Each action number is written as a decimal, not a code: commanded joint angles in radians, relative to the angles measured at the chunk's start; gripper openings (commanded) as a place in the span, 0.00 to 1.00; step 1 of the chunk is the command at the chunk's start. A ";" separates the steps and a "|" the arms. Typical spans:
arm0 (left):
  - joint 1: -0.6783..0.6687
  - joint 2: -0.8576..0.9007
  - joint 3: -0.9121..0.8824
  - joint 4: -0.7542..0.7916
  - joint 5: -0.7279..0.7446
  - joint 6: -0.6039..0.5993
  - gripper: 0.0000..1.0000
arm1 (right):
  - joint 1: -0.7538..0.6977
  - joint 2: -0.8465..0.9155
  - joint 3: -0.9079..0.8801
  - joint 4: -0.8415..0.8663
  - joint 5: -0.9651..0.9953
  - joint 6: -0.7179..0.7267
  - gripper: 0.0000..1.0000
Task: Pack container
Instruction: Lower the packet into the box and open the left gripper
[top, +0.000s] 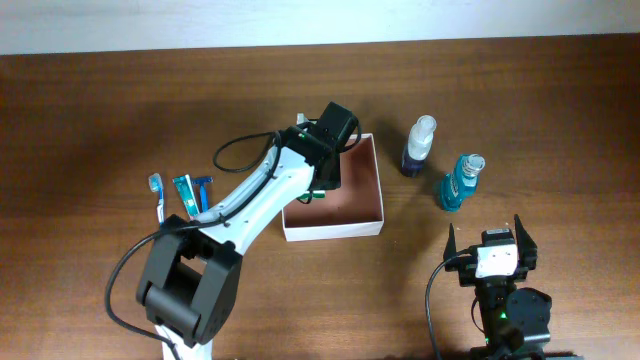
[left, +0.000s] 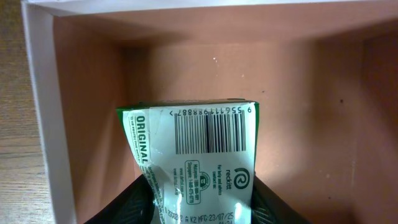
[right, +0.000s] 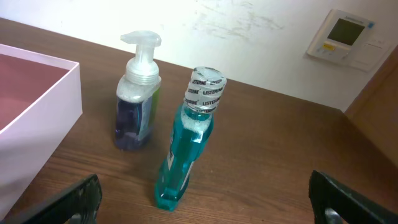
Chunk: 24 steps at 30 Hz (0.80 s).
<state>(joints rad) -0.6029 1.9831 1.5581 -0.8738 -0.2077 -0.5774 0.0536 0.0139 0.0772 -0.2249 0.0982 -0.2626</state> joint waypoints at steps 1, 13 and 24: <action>-0.002 0.020 0.013 0.006 -0.018 -0.014 0.10 | -0.002 -0.010 -0.008 0.001 0.019 0.001 0.98; -0.002 0.076 0.013 0.028 -0.018 -0.014 0.10 | -0.002 -0.010 -0.008 0.001 0.019 0.001 0.98; -0.002 0.080 0.003 0.037 -0.026 -0.014 0.11 | -0.002 -0.010 -0.008 0.001 0.019 0.001 0.98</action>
<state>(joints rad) -0.6029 2.0537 1.5578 -0.8440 -0.2146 -0.5808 0.0536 0.0139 0.0772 -0.2249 0.0982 -0.2623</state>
